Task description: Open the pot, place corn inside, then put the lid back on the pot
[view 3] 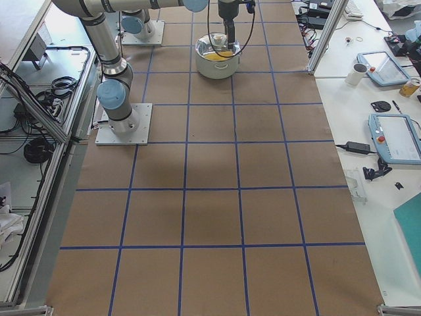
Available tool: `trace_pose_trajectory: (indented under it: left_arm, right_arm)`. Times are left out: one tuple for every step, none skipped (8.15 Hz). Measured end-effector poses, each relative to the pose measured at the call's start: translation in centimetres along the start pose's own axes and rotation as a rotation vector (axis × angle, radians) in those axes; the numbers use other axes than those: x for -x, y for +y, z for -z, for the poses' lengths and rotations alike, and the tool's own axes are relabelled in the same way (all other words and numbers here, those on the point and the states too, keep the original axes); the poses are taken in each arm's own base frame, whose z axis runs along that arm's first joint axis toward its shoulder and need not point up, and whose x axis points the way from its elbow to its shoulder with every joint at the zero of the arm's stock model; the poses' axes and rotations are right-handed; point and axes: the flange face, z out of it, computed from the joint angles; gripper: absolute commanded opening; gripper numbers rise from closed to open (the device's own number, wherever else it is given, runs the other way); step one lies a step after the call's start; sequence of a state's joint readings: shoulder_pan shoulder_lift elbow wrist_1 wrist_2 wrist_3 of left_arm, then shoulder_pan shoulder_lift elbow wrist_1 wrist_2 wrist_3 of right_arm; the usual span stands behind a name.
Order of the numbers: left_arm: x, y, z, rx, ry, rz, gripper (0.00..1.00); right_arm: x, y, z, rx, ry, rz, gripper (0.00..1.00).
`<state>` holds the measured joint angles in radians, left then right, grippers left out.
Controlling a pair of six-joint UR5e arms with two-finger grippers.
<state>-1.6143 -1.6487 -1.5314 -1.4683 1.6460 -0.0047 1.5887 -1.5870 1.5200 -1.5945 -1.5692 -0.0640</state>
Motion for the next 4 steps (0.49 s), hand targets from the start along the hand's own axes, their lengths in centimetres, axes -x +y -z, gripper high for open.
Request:
trace_pose_trajectory:
  left_arm:
    - [-0.01, -0.04, -0.03, 0.000, 0.000, 0.001, 1.00]
    - [-0.03, -0.09, -0.07, -0.001, -0.001, 0.002, 1.00]
    - [-0.04, -0.13, -0.06, -0.004, -0.001, 0.002, 1.00]
    - [-0.04, -0.15, -0.02, -0.006, -0.001, 0.001, 1.00]
  right_arm:
    - [0.31, 0.28, 0.54, -0.008, -0.005, 0.005, 1.00]
    - [0.69, 0.43, 0.82, -0.012, -0.005, 0.013, 1.00]
    - [0.91, 0.48, 0.88, -0.013, -0.004, 0.017, 1.00]
    - [1.00, 0.51, 0.86, -0.011, -0.004, 0.020, 1.00]
